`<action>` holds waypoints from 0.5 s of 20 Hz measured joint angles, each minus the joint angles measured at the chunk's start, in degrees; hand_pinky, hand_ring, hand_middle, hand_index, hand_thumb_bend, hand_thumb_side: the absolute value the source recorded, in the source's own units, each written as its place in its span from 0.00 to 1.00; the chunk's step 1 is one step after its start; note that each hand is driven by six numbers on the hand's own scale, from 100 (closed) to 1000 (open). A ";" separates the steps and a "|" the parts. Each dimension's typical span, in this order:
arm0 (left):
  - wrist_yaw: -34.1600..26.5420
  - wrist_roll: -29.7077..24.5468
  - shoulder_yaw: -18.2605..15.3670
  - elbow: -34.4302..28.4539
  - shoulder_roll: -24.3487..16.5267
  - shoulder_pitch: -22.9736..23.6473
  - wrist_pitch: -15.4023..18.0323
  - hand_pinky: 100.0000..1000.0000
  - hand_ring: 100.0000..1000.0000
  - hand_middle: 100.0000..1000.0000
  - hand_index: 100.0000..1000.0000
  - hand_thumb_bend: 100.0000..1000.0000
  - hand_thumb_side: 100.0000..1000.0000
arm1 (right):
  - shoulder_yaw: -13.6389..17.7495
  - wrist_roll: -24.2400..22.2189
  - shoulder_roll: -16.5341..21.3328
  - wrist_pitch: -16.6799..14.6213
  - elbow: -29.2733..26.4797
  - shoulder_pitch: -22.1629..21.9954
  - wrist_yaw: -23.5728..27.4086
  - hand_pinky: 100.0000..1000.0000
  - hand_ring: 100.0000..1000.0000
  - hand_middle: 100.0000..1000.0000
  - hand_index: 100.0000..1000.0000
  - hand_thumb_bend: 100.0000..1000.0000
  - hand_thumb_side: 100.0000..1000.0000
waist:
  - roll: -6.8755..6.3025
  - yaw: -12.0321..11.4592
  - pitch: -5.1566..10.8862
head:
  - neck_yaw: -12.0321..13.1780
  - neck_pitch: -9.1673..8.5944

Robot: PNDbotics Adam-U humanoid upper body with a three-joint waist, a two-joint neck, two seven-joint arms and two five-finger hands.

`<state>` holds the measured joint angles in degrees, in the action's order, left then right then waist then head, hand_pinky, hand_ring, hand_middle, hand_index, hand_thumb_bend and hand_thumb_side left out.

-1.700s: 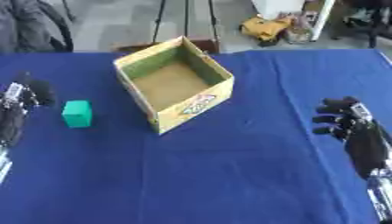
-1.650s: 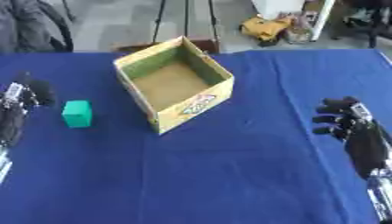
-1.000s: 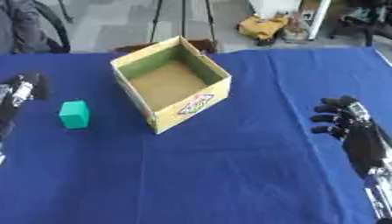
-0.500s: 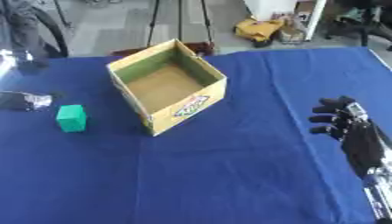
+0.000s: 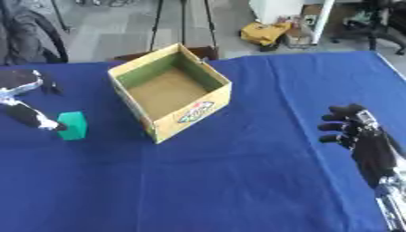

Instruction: Pick up objects on the table and place them in the box.

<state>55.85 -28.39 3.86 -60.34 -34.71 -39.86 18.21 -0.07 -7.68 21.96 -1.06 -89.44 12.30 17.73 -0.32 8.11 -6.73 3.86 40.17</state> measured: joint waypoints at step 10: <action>3.00 0.71 0.20 6.45 2.32 -1.72 2.96 0.64 0.62 0.58 0.72 0.59 0.40 | -0.03 -0.15 0.00 0.11 0.04 0.01 -0.02 0.56 0.66 0.64 0.79 0.00 0.90 | -0.01 0.18 -0.07 | -0.24 -0.44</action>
<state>58.84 -27.69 4.06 -53.89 -32.39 -41.58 21.17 -0.10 -7.83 21.96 -0.95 -89.40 12.30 17.71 -0.32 8.29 -6.80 3.62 39.73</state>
